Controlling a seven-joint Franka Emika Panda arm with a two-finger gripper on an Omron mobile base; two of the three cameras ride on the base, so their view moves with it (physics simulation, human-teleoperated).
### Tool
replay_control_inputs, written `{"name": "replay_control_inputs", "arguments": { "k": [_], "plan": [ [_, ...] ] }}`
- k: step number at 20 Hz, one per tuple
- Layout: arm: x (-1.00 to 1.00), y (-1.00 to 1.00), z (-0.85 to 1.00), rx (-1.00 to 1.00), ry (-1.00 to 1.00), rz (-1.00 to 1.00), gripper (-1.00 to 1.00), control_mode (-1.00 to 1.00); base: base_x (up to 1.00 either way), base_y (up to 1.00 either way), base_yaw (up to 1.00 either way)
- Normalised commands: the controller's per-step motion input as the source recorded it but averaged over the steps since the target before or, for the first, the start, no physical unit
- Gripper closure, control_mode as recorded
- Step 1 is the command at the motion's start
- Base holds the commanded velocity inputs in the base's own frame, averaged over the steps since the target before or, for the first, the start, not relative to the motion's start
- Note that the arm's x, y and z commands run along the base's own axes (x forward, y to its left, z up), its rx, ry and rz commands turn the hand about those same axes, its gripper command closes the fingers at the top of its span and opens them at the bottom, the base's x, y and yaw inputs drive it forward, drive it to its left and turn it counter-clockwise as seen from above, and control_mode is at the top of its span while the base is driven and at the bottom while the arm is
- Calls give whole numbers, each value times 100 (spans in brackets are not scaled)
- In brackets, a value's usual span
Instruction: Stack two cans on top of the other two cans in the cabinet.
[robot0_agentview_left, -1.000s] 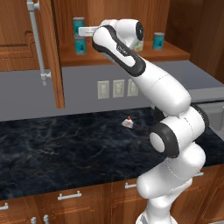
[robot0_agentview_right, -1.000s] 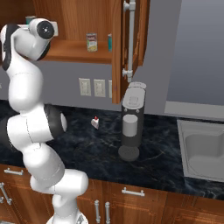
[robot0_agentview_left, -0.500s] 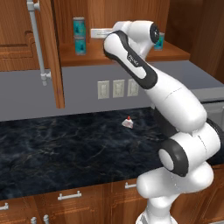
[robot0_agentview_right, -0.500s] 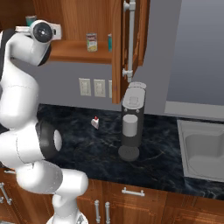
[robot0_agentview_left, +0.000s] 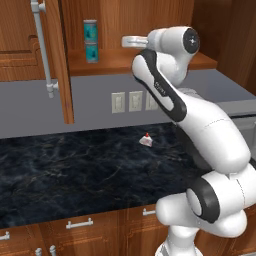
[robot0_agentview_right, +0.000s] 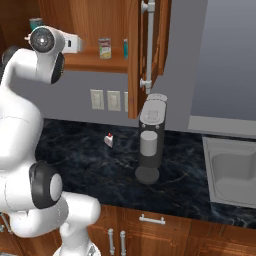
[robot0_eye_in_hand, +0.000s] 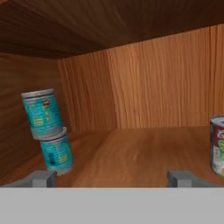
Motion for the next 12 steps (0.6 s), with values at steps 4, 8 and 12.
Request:
{"name": "replay_control_inputs", "arguments": {
  "k": [4,8,12],
  "plan": [
    [-35,-54,8,0,22,-25,-100,-100,0,0,0],
    [-17,-59,0,-2,17,-18,-100,-100,0,0,0],
    [-12,-49,-2,-8,16,-13,-100,-100,0,0,0]
  ]
}}
